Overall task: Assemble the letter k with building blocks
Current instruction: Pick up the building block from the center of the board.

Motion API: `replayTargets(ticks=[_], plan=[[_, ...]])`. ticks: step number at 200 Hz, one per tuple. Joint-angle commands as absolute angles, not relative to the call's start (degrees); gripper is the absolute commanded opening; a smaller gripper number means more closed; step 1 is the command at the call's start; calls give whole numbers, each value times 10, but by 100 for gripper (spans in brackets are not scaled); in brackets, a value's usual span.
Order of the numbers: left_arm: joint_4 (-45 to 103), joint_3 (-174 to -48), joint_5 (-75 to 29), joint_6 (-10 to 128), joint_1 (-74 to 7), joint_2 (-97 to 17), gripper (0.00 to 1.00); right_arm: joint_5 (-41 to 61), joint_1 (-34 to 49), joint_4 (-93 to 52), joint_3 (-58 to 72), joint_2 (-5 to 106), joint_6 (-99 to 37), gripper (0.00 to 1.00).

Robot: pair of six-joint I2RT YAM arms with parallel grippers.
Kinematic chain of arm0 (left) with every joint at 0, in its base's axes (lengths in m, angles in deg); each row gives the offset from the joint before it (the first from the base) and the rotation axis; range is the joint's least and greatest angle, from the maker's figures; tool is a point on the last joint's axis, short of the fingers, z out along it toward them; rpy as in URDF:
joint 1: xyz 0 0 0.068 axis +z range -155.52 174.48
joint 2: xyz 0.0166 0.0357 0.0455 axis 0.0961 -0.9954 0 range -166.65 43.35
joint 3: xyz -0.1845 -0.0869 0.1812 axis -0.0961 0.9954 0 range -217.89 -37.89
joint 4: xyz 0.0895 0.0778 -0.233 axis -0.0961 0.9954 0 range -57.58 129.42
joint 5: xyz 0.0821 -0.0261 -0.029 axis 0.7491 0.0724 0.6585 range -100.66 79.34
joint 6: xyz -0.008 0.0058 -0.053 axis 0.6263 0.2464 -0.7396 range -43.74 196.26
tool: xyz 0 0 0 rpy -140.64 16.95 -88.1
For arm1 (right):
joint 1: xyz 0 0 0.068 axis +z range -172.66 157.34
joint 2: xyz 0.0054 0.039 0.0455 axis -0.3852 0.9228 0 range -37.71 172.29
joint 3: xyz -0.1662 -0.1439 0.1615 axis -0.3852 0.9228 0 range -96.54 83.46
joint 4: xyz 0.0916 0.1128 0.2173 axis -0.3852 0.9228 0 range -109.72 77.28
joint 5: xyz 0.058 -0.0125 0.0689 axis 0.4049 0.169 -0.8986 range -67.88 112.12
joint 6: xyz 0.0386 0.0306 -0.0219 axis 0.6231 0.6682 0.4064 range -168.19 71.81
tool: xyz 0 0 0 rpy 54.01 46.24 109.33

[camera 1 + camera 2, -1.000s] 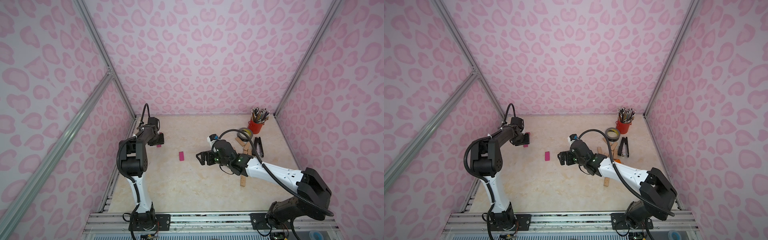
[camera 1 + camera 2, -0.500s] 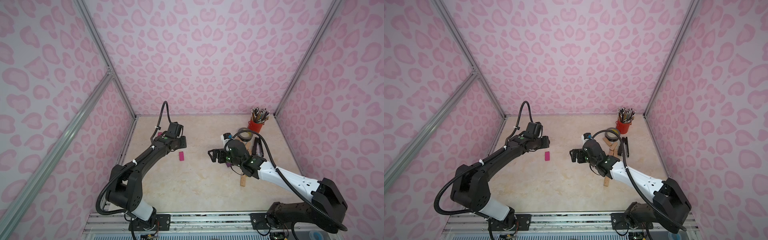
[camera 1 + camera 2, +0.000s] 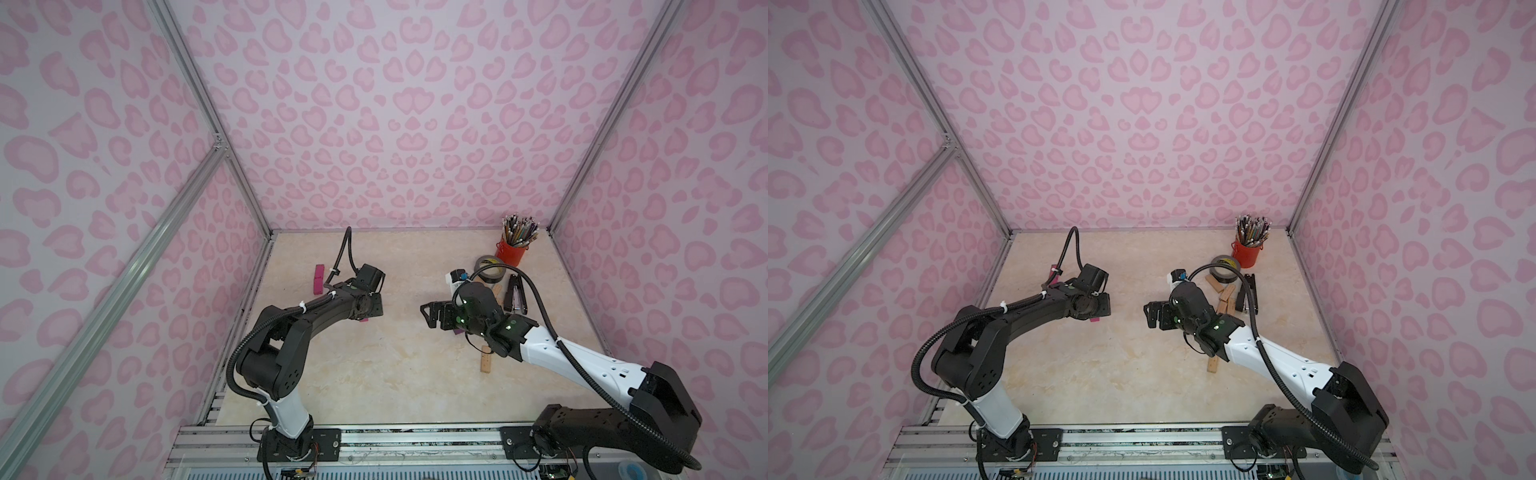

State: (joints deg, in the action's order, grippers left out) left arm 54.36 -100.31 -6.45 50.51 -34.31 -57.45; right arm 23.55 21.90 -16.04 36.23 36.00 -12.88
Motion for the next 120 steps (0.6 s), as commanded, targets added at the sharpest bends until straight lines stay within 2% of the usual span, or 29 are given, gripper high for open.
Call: replayTargets(ticks=[1,69,120], plan=[[525,-1006,-44,508,-338,-586,58,234,219,-160,363,360,-129,99],[514,-994,-69,525,-311,-604,51,230,219,-160,354,374,-129,99],[523,-1005,-73,536,-310,-612,34,231,219,-160,352,374,-129,99]])
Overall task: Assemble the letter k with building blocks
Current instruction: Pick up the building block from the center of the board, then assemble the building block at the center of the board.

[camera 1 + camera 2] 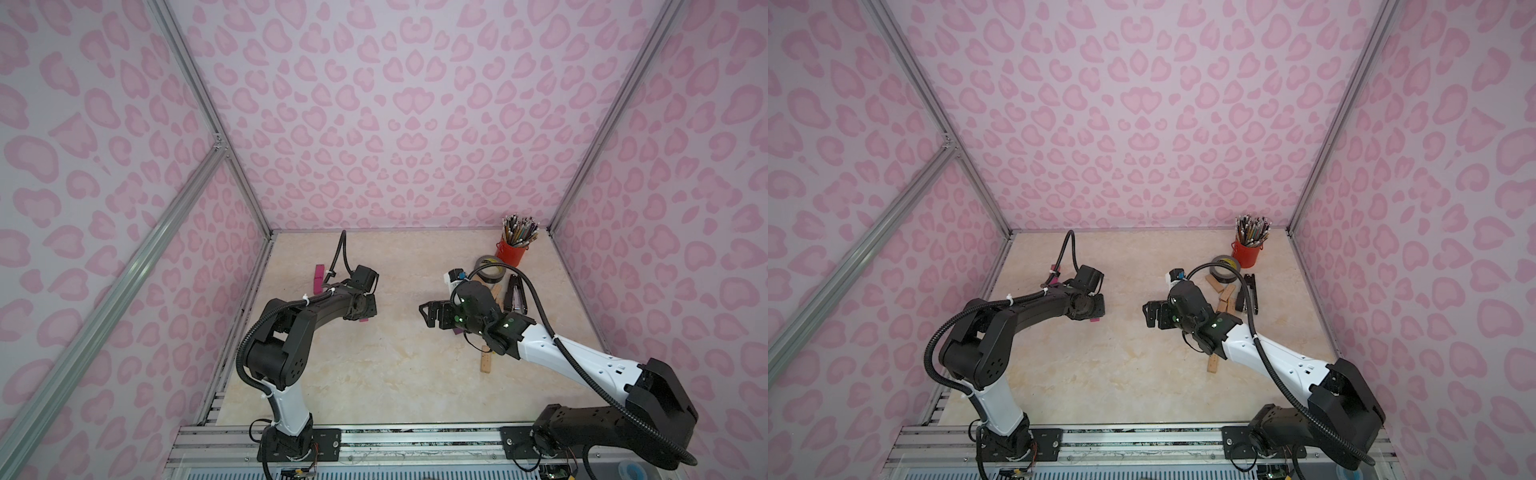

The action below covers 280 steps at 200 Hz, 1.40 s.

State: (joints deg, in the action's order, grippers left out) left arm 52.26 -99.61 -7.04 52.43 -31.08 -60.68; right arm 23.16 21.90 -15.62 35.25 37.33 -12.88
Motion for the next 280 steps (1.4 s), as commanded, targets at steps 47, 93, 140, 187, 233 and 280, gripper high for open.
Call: replayTargets(ticks=[47,93,140,187,233,280], plan=[[543,-1003,-84,558,-287,-600,32,233,219,-160,352,366,-129,99],[568,-986,-96,595,-229,-553,31,233,219,-160,354,358,-131,99],[590,-977,-109,671,-137,-522,30,234,215,-162,358,358,-140,99],[590,-985,-118,722,-68,-535,30,228,209,-166,362,336,-147,99],[600,-1023,-136,753,-51,-587,30,227,201,-170,370,326,-151,99],[598,-1050,-157,760,-41,-627,31,227,194,-175,375,323,-151,99]])
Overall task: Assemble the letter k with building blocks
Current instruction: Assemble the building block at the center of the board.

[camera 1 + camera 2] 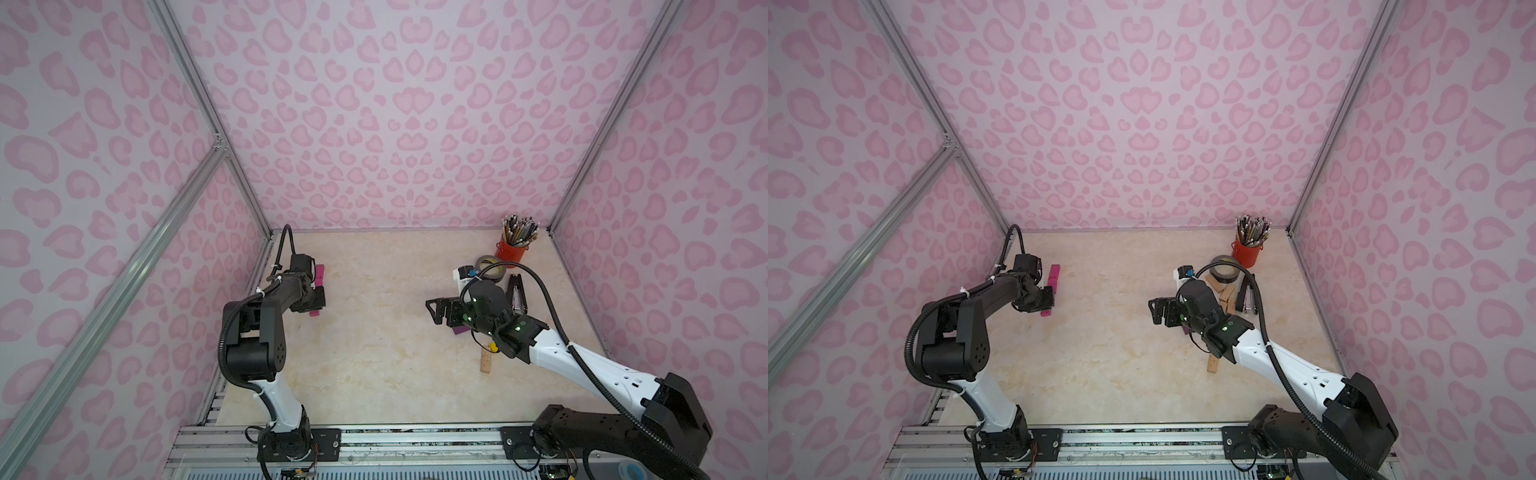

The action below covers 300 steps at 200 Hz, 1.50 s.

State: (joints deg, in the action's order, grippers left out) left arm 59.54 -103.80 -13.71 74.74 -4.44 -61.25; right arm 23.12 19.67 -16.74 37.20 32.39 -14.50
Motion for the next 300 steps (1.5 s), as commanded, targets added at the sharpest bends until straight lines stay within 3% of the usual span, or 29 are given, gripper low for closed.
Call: replayTargets(ticks=[1,43,102,300], plan=[[598,-1051,-158,760,-41,-628,31,226,194,-175,375,324,-151,99],[597,-1060,-165,759,-41,-642,31,207,193,-182,370,331,-154,100],[603,-1082,-171,763,-39,-660,32,114,194,-206,356,346,-164,90],[602,-1101,-183,764,-32,-675,39,128,193,-210,357,375,-158,90]])
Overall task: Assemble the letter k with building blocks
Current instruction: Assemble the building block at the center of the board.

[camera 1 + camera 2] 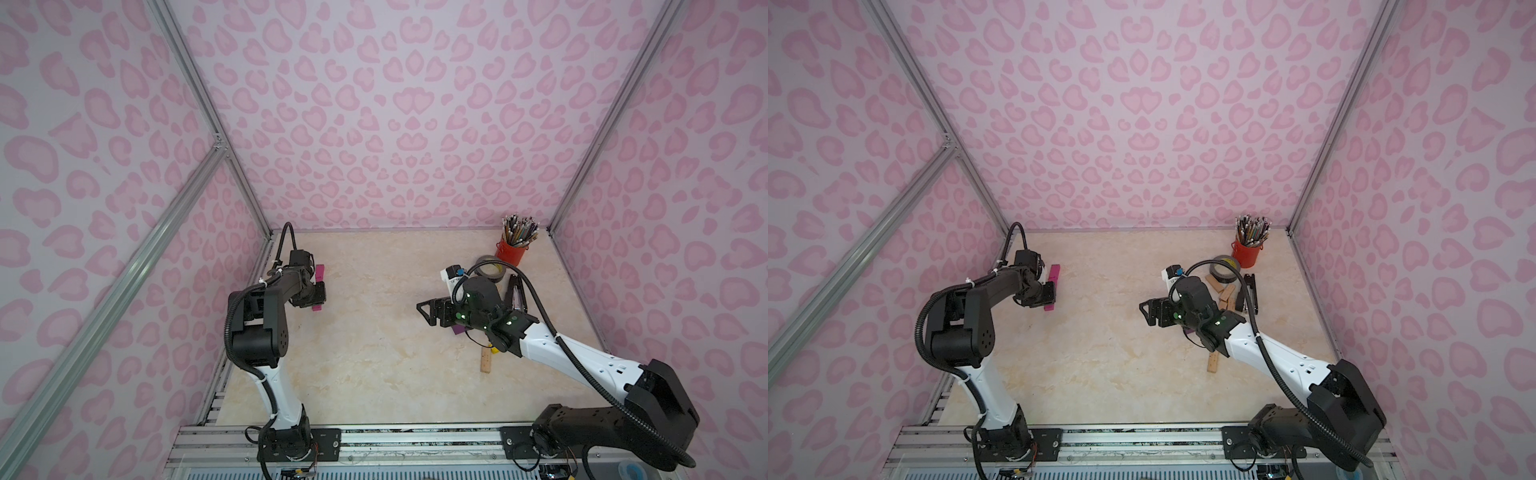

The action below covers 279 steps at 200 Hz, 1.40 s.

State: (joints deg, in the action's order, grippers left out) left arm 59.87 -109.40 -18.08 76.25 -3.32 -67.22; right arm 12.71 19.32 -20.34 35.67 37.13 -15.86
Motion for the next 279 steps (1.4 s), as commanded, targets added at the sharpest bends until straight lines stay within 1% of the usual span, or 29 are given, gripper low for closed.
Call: replayTargets(ticks=[1,37,89,193,247,279], plan=[[603,-1101,-183,764,-32,-674,39,128,194,-210,357,375,-157,90],[604,-1105,-185,763,-32,-677,36,128,193,-209,358,375,-155,90],[605,-1107,-184,762,-28,-680,36,132,194,-209,358,373,-153,90],[602,-1112,-206,762,-25,-684,38,136,193,-209,360,374,-152,90],[604,-1116,-202,762,-24,-688,40,137,193,-209,361,375,-151,90],[605,-1119,-202,761,-24,-691,40,139,193,-209,362,375,-151,90]])
